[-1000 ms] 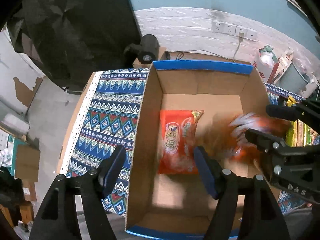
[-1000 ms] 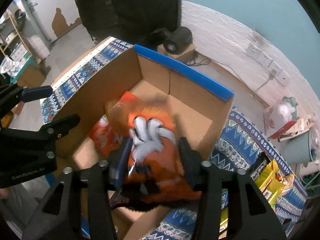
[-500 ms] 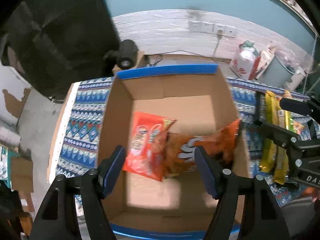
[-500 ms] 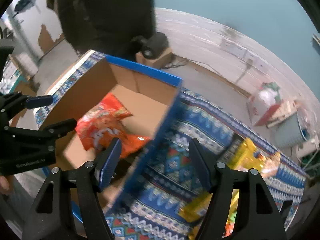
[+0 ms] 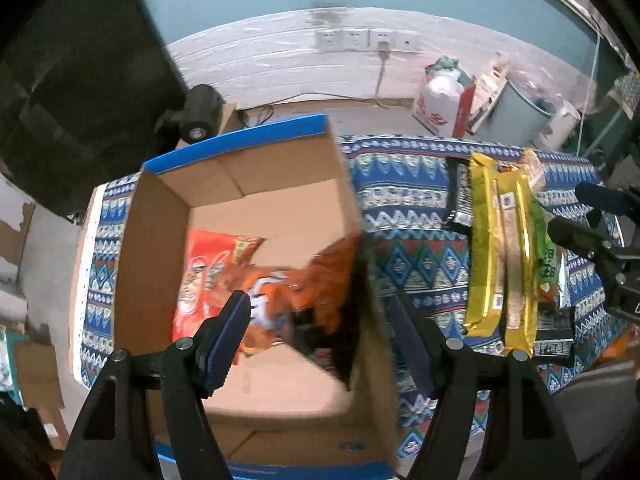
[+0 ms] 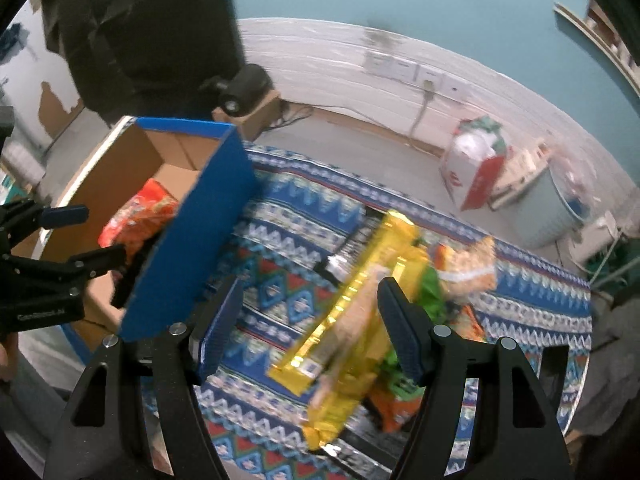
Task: Organize snacks
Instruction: 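Grasp the silver foil bag with the right tool while the left tool returns to the pile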
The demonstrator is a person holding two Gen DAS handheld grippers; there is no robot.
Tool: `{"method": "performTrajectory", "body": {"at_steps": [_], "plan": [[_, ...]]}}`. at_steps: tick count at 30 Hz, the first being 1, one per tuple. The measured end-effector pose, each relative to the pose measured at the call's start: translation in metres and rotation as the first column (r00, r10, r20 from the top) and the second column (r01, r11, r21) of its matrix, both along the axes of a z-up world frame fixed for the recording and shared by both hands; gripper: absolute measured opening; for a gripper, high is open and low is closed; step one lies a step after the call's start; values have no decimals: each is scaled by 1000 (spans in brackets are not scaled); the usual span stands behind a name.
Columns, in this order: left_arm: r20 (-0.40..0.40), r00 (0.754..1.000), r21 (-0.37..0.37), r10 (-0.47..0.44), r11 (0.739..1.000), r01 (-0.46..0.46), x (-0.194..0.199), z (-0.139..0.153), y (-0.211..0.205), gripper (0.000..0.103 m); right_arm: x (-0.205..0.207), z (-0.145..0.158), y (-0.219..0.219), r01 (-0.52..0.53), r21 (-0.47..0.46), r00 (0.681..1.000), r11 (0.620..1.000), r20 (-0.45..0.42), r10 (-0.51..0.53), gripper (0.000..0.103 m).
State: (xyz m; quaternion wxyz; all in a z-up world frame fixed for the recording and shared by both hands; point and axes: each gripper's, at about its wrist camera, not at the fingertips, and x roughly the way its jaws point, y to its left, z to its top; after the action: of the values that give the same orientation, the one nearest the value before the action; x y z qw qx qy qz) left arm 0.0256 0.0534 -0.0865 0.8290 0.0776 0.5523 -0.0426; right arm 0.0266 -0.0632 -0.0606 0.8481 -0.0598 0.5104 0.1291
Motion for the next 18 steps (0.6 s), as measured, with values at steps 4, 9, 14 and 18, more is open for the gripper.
{"method": "performTrajectory", "body": {"at_steps": [4,9,14,18], "plan": [[-14,999,3,-36,999,36,-1,-4,-23,73,-5,-4,-25,37,-7,999,999,-2,-37,70],[-38,996,-4,-78,997,78,-1,-10,-52,73,-15,-15,-58,83,-18,996,996,-12,-83,70],[-65,990,-17,-123,992,122,-4,-16,-82,73,-24,-24,-87,123,-22,992,992,-26,-124,70],[-73,985,-7,-155,988,155,-6,-21,-103,73,-29,-31,-110,154,-25,987,988,-36,-154,70]]}}
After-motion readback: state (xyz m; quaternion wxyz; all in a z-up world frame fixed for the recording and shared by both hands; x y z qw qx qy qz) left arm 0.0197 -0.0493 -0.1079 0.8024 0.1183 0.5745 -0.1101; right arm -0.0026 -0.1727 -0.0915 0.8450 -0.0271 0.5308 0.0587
